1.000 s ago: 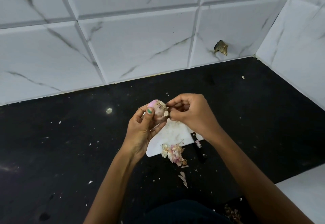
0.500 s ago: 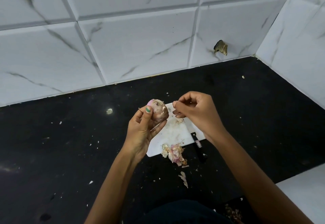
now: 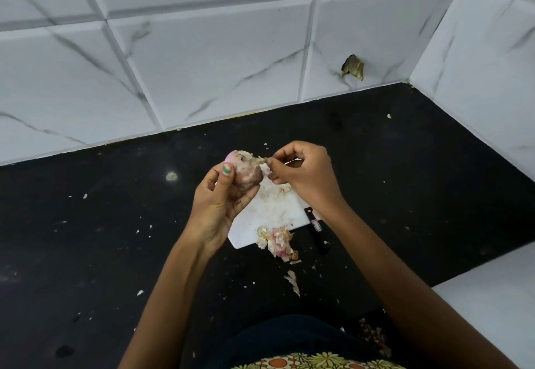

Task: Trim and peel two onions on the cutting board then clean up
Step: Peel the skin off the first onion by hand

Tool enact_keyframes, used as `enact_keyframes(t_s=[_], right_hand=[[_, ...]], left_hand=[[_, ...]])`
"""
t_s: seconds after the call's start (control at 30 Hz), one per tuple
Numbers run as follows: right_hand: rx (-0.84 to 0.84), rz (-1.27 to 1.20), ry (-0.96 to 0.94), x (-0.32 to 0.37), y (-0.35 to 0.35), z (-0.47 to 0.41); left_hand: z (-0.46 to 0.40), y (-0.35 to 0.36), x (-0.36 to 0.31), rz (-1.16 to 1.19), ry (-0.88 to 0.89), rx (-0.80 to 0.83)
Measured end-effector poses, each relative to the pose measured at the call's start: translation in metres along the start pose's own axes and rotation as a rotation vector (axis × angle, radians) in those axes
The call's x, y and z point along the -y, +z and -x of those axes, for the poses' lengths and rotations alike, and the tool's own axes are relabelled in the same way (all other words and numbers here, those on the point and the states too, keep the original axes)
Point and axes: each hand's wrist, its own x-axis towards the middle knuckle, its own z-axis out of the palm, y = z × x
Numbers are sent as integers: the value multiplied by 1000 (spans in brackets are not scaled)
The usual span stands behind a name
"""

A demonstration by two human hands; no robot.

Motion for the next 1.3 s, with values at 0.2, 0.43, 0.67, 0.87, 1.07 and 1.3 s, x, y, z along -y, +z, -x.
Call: enact_keyframes(t_s=[0.2,0.43,0.67,0.87,1.07,1.3], right_hand=[[57,489,84,-65,10,-2],[334,583,182,-62,2,-4],[249,-62,107,10,-7,3],[161,134,-15,11,3,7],[139,134,-32,12,6,7],[182,118,-16,12,2,5]], left_hand=[[7,10,-1,66,-61,10],[5,5,4,-23,-89,-83],[4,12,5,56,-82,-115],[5,11,3,43,-5,-123],[7,11,4,37,-13,-122],[7,9,7,17,-11,-124]])
